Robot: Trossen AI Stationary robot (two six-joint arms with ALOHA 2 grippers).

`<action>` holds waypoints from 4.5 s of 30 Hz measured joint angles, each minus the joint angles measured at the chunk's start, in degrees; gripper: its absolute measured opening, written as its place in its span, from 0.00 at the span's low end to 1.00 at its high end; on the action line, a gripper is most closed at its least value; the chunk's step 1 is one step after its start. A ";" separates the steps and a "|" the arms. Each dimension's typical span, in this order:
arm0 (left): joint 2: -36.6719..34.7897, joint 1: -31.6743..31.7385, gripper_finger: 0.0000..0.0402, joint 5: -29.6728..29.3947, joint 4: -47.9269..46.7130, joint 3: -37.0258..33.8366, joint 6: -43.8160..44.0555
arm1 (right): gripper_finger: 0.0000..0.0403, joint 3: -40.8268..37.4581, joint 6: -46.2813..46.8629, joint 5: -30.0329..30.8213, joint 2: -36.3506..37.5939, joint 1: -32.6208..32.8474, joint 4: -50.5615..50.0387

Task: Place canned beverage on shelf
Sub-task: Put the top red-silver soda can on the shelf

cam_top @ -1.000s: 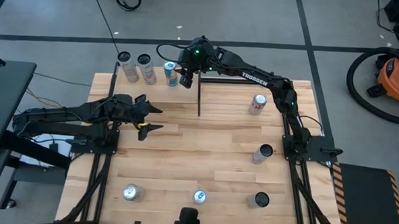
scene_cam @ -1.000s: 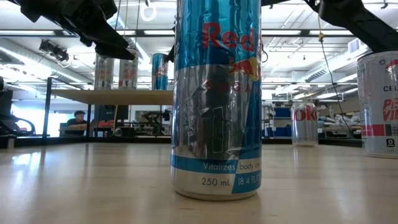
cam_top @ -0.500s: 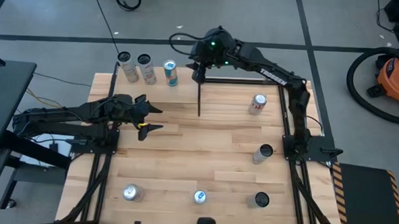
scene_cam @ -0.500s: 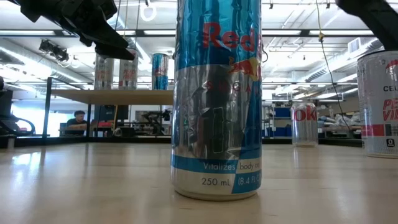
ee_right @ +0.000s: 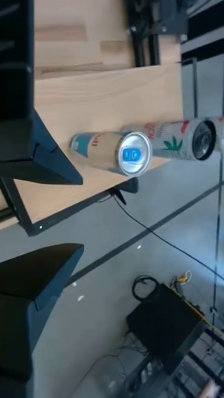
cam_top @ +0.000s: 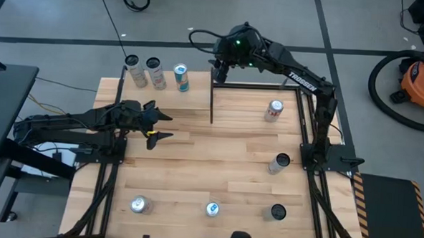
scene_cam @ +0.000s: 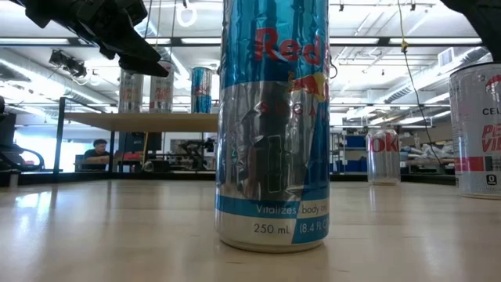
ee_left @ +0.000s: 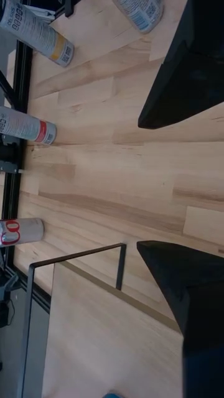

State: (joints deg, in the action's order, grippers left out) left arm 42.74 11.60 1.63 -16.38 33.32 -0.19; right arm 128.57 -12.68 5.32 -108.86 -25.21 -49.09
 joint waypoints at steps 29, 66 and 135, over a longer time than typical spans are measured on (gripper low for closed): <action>0.00 0.01 0.78 0.00 0.02 0.00 0.11 | 0.88 -0.04 -0.19 33.24 -0.20 4.89 -30.92; 0.01 -5.78 0.78 -0.01 -1.11 0.04 4.07 | 0.90 -27.33 18.23 9.29 23.98 -6.14 -38.31; 0.00 -5.78 0.78 -0.02 -0.45 0.04 2.40 | 0.72 -69.55 19.99 -3.93 29.35 -21.07 -10.25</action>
State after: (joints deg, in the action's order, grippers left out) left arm 42.75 5.81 1.61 -16.83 33.36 2.22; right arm 59.02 7.31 1.39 -79.50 -46.28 -59.33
